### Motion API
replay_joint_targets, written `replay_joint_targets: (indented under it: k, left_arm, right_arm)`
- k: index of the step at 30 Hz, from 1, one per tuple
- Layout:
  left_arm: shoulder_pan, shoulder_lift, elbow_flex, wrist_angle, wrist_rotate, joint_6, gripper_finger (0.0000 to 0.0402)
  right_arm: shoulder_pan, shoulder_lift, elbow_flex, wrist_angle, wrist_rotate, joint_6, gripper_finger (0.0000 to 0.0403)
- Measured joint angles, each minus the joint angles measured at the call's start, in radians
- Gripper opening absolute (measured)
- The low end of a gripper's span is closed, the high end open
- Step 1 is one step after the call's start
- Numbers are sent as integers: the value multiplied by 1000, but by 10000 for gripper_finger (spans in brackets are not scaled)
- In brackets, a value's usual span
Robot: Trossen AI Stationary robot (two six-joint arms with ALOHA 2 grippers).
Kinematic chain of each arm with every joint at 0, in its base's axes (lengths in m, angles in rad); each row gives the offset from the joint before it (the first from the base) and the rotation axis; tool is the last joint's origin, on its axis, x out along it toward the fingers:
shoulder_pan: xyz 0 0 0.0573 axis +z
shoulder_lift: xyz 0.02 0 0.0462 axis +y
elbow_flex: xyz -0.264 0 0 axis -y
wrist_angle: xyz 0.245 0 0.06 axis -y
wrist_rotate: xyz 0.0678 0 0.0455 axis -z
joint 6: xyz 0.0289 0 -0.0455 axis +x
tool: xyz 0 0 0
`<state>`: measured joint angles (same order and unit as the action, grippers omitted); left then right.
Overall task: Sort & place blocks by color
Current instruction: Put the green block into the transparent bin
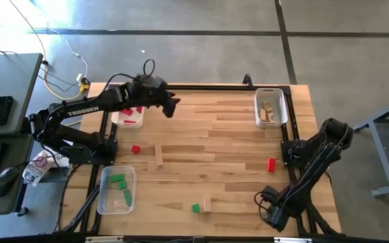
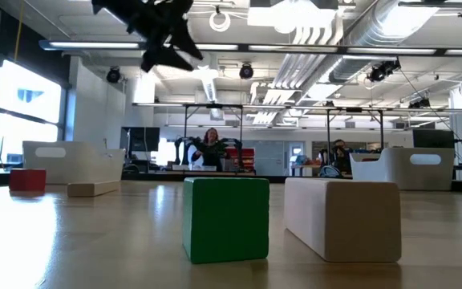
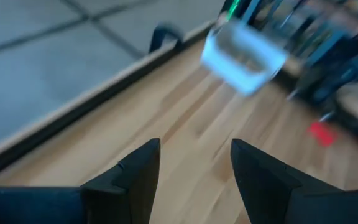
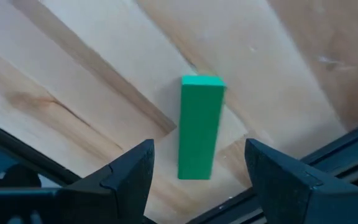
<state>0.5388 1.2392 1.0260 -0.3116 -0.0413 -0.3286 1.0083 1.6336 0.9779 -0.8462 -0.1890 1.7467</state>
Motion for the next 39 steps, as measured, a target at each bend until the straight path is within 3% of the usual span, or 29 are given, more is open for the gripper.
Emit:
replay_joint_targets:
  k: [6,18,22,29,33,39]
  left_arm:
    - [0,0,0,180,8,26,182]
    - [0,0,0,351,2,27,182]
    - [0,0,0,415,-7,26,182]
    - [0,0,0,447,-7,29,182]
    - [-1,7,0,447,-6,35,182]
    - [-1,41,0,428,74,29,182]
  right_arm:
    - [7,44,0,48,-28,7,238]
    - [36,116,0,80,-81,93,232]
    - [39,139,3,101,-110,131,195]
    - [38,142,3,114,-111,136,72]
    - [39,142,5,110,-117,134,72]
    - [19,116,0,100,-69,138,72]
